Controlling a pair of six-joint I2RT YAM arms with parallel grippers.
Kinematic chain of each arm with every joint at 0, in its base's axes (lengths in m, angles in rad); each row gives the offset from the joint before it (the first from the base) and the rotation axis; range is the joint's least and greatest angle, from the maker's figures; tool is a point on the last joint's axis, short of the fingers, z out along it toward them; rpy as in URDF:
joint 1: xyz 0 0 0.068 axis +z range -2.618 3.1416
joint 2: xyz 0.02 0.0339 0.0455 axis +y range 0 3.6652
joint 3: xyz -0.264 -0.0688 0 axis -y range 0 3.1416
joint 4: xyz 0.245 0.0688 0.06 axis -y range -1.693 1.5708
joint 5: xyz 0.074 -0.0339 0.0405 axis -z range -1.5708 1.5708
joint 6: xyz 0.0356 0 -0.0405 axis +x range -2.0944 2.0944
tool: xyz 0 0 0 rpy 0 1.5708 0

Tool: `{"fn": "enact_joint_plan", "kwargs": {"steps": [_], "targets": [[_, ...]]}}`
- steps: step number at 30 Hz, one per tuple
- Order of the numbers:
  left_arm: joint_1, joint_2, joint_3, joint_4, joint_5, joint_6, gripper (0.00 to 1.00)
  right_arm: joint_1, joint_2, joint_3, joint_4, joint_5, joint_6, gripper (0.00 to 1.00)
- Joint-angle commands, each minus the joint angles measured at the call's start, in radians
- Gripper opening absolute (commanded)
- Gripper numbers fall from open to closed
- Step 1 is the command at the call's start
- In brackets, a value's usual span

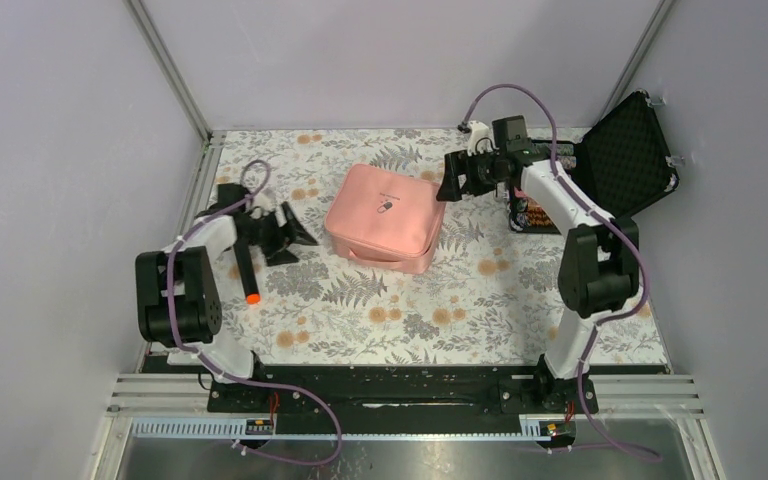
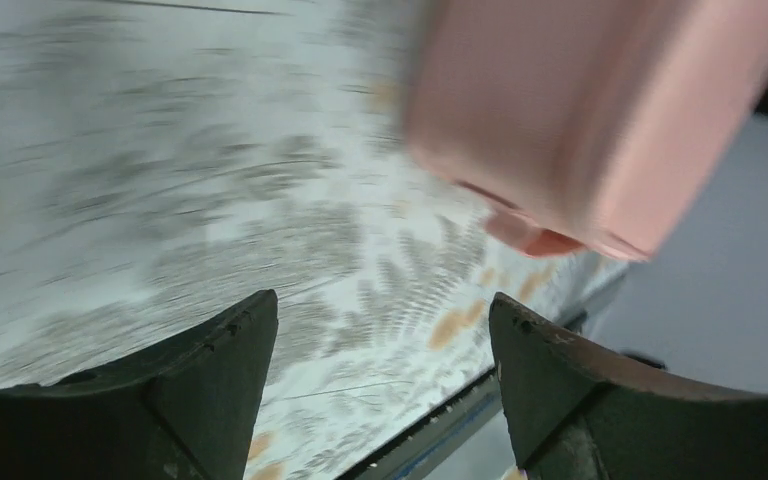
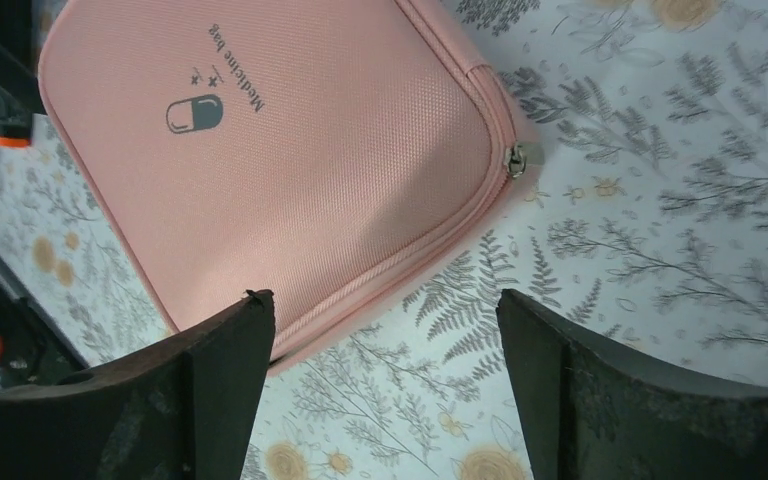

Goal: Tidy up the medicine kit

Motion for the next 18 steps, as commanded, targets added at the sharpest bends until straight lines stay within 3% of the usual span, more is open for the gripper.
{"fn": "enact_joint_plan", "kwargs": {"steps": [1,7,13,18], "targets": [[0.14,-0.031,-0.012,-0.104,-0.128,0.115,0.77,0.009,0.089,0.014,0.057,-0.118,0.175,0.87],[0.058,-0.201,-0.101,0.328,-0.327,0.191,0.77,0.013,0.145,-0.014,0.09,-0.158,0.315,0.77],[-0.044,-0.079,0.001,0.468,-0.233,0.1,0.77,0.071,-0.027,-0.266,0.287,-0.273,0.369,0.73],[-0.089,-0.051,0.106,0.482,-0.201,0.113,0.76,0.198,-0.183,-0.439,0.58,-0.448,0.468,0.78]]}}
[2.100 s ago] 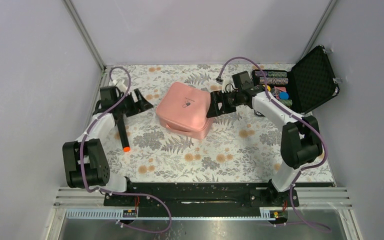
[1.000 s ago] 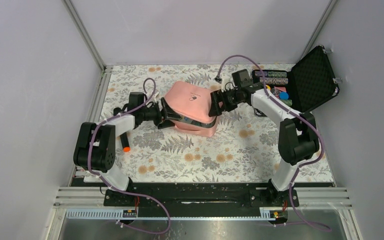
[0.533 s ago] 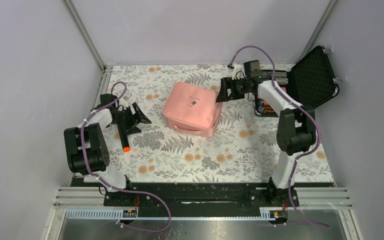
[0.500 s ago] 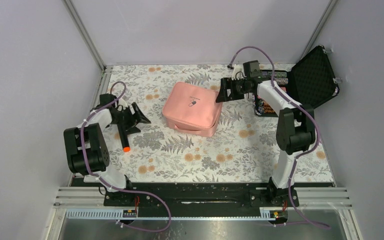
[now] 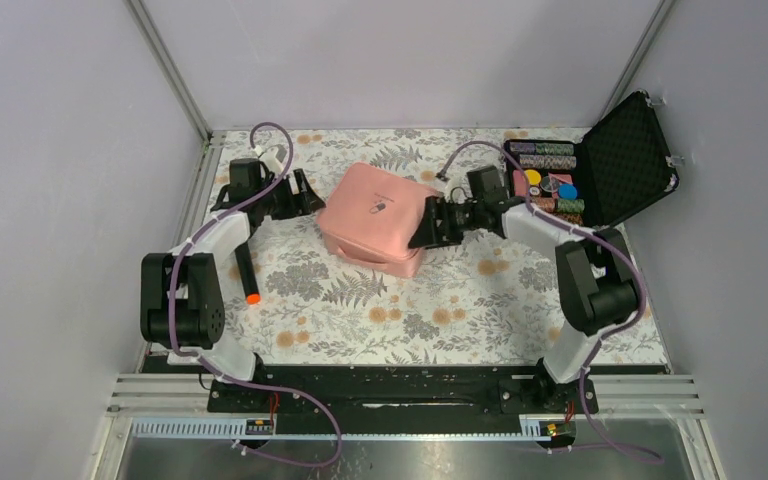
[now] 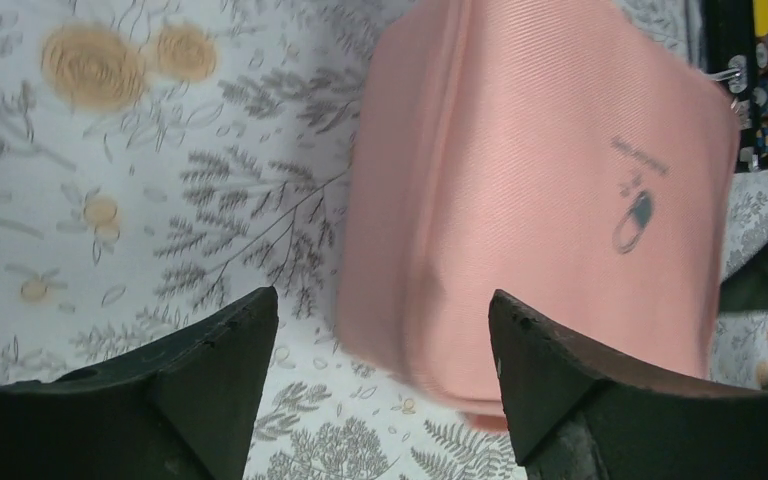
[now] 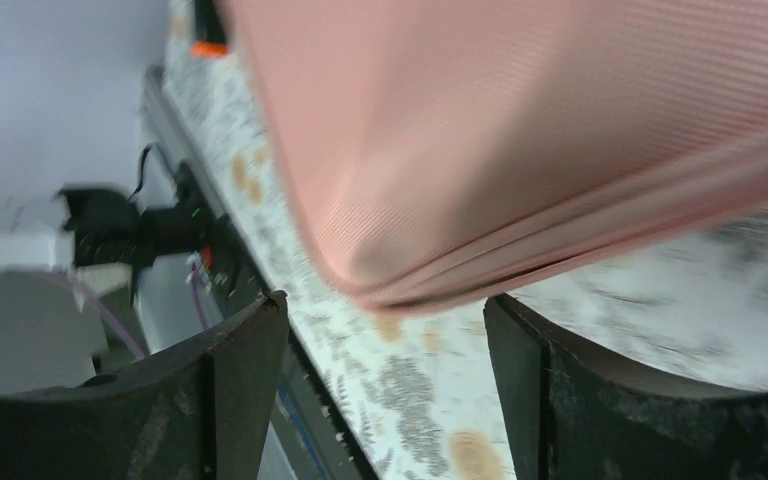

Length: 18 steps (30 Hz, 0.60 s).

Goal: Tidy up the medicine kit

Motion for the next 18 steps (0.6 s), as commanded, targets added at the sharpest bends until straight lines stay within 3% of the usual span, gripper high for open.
{"fn": "enact_joint_plan", "kwargs": {"steps": [1,4,5,6,11,15,18], "targets": [[-0.037,-0.036,0.077,0.135,0.053,0.056,0.76,0.108,-0.164,-0.053,0.272,-0.225,0.102,0.79],[-0.091,-0.109,0.085,0.088,0.102,0.316,0.8,0.086,-0.165,0.023,0.072,-0.215,-0.022,0.79],[-0.113,-0.113,0.107,0.003,0.134,0.402,0.95,0.074,-0.161,0.053,0.003,-0.196,-0.099,0.79],[-0.129,-0.119,0.108,-0.03,0.134,0.463,0.98,0.06,-0.156,0.068,-0.04,-0.173,-0.14,0.79],[-0.227,-0.129,0.098,-0.151,0.047,0.872,0.99,-0.045,-0.109,0.168,-0.107,-0.15,-0.264,0.78],[-0.317,-0.107,0.082,-0.178,-0.081,1.238,0.99,-0.077,-0.022,0.293,-0.204,-0.011,-0.408,0.8],[-0.352,-0.091,0.084,-0.191,-0.107,1.425,0.99,-0.076,0.058,0.363,-0.226,0.015,-0.4,0.79]]}}
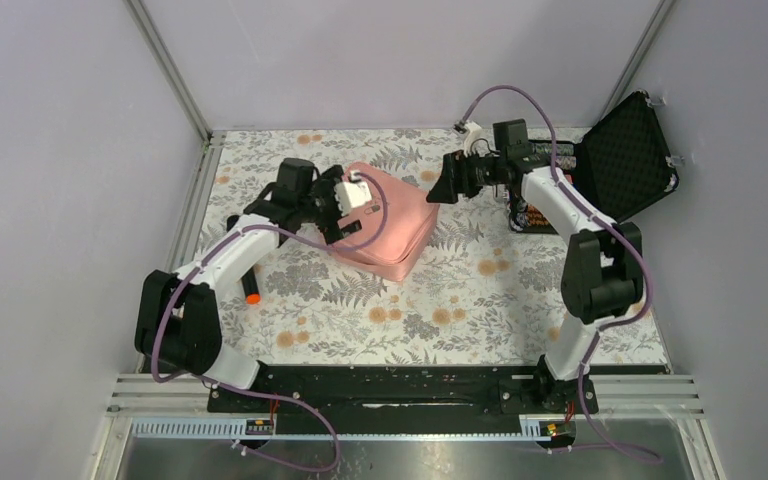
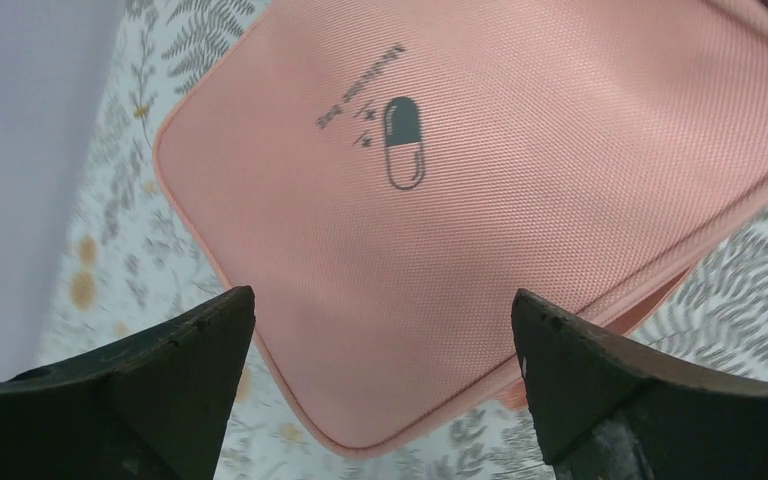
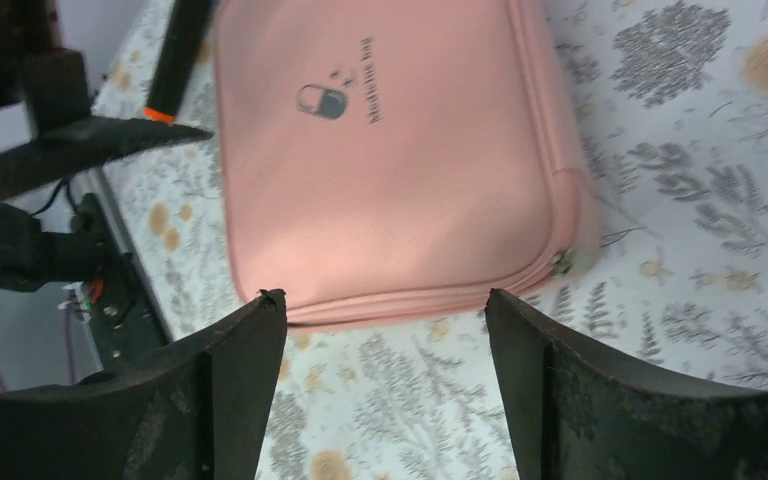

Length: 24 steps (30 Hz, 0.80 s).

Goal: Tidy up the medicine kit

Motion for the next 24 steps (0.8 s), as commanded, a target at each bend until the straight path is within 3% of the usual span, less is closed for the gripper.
{"fn": "enact_joint_plan", "kwargs": {"steps": [1,6,11,17,24], "targets": [[-0.037,0.02,0.018,-0.048,-0.06,0.438,0.99,0.01,0.103,0.109,-0.081,0.068,-0.087,0.79],[-0.053,0.039,0.069,-0.21,0.029,0.606,0.99,0.003,0.168,0.16,-0.079,0.072,-0.063,0.79],[-0.095,0.02,0.112,-0.427,0.088,0.762,0.91,-0.005,0.171,0.158,-0.078,0.067,-0.049,0.79],[-0.183,0.039,0.137,-0.433,0.083,0.739,0.85,-0.01,0.182,0.151,-0.049,0.085,-0.034,0.79],[-0.3,0.105,0.11,-0.308,-0.01,0.739,0.83,-0.014,0.232,0.192,-0.044,0.053,0.014,0.79]]}}
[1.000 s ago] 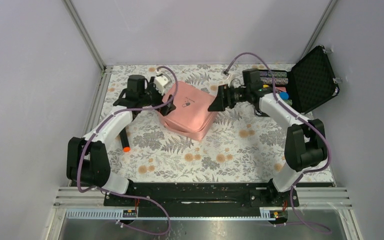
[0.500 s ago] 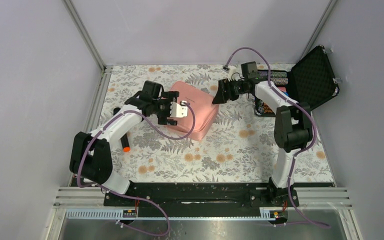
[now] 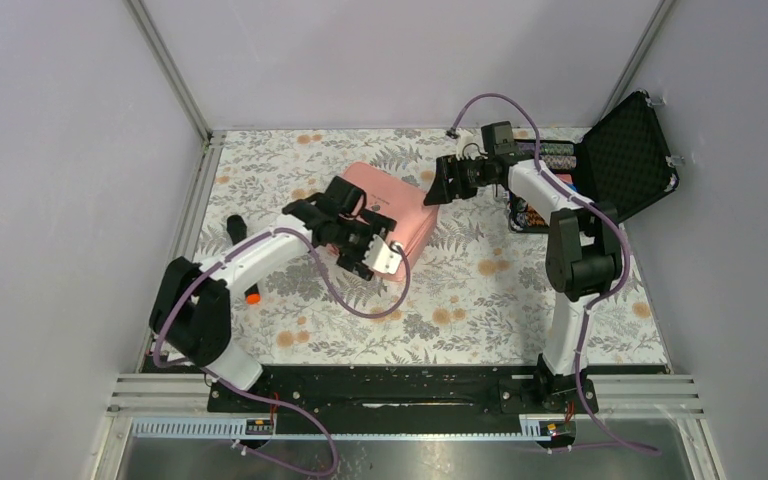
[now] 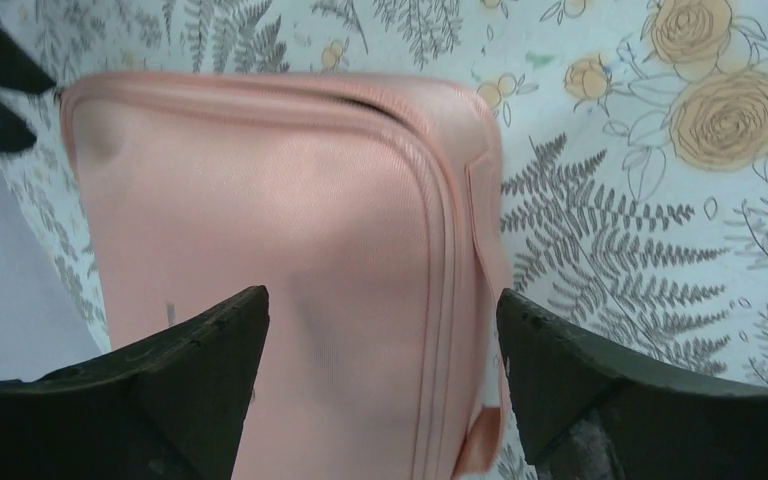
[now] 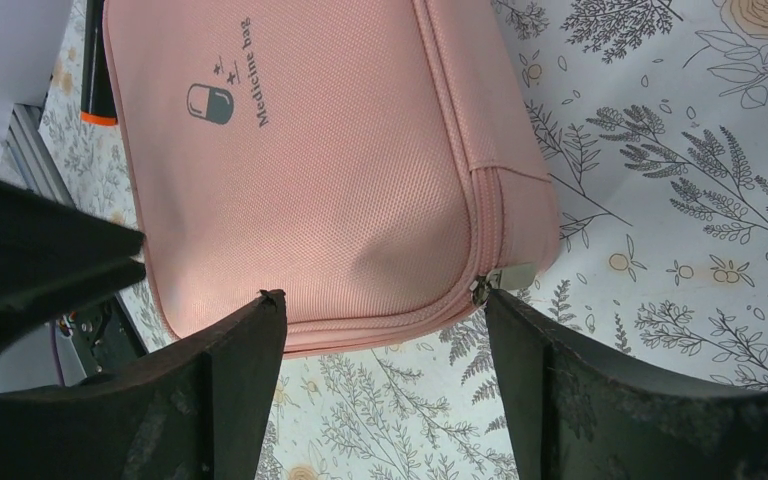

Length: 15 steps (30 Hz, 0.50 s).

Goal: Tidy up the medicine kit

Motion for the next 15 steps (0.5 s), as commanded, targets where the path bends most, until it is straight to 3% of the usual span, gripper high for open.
{"fn": "enact_joint_plan", "kwargs": {"steps": [1,8,15], "targets": [[-0.057,0.04,0.008,0.101,-0.05,0.037,0.82,-0.009,0.023,0.054,0.021,-0.025,0.035,0.79],[-0.076,0.043,0.004,0.287,-0.164,-0.03,0.64,-0.015,0.008,0.034,0.022,-0.037,0.037,0.79],[-0.046,0.039,0.159,0.274,-0.172,-0.099,0.48,-0.016,-0.013,-0.01,0.045,-0.065,0.066,0.79]]}}
